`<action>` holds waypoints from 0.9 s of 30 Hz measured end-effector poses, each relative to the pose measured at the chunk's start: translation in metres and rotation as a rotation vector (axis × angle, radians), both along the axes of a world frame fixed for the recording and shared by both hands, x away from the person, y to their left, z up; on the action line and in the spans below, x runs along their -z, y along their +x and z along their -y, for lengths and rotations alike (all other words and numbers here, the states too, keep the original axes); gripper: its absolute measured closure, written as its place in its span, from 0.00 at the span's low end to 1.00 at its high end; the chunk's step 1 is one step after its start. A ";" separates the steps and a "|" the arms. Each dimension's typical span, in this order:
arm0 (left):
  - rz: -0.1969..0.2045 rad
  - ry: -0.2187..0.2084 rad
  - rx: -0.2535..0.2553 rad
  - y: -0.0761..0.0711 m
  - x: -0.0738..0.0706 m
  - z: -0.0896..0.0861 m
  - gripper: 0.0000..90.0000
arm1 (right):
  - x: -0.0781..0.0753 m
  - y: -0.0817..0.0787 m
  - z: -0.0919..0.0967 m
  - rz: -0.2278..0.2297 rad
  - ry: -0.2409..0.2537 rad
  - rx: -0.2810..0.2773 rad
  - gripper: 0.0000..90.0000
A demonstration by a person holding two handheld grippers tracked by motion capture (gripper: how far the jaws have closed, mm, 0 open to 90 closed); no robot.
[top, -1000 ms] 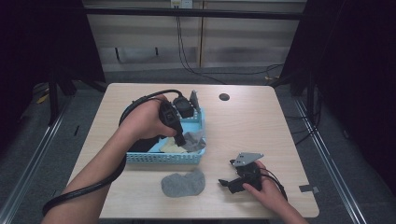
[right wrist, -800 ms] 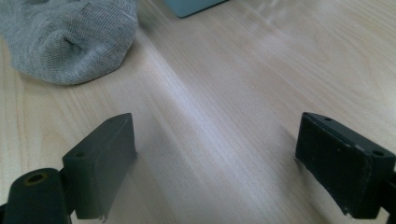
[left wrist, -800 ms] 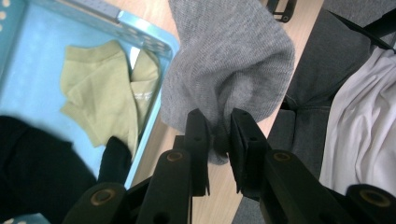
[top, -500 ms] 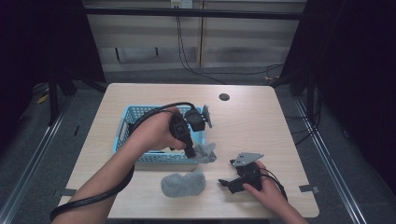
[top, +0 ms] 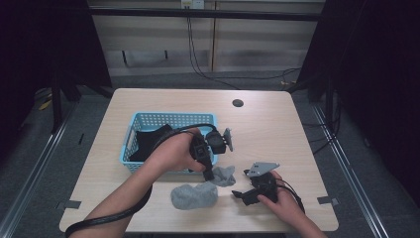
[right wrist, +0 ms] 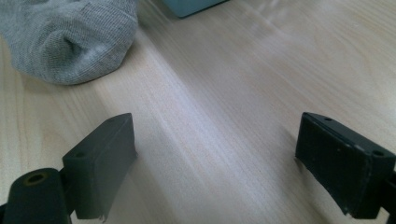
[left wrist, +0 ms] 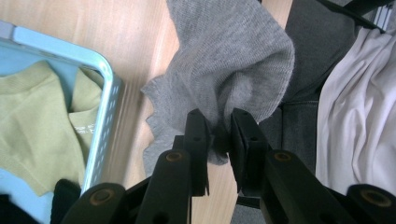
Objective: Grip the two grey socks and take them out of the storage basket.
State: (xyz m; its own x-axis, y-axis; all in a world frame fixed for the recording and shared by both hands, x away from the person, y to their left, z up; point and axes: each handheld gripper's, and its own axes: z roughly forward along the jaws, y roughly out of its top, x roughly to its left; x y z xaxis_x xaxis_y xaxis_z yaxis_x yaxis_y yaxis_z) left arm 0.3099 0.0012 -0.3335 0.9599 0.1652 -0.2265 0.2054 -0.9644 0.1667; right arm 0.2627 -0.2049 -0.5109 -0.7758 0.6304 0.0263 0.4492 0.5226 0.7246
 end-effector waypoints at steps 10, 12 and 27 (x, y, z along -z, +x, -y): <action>-0.015 0.020 0.009 -0.003 0.019 0.001 0.86 | 0.000 0.000 0.000 0.000 0.000 0.001 0.13; -0.026 0.021 0.007 -0.004 0.024 0.000 0.86 | 0.000 0.000 0.000 -0.001 0.000 0.001 0.13; -0.029 0.067 -0.037 -0.003 0.052 -0.012 0.85 | 0.000 0.000 0.000 0.000 0.001 0.002 0.13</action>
State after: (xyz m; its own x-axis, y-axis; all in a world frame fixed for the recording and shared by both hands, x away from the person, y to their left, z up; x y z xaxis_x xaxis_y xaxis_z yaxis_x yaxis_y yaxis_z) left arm 0.3073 0.0129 -0.3851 0.9458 0.2166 -0.2418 0.2453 -0.9647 0.0955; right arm 0.2625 -0.2048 -0.5110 -0.7743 0.6322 0.0269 0.4506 0.5210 0.7249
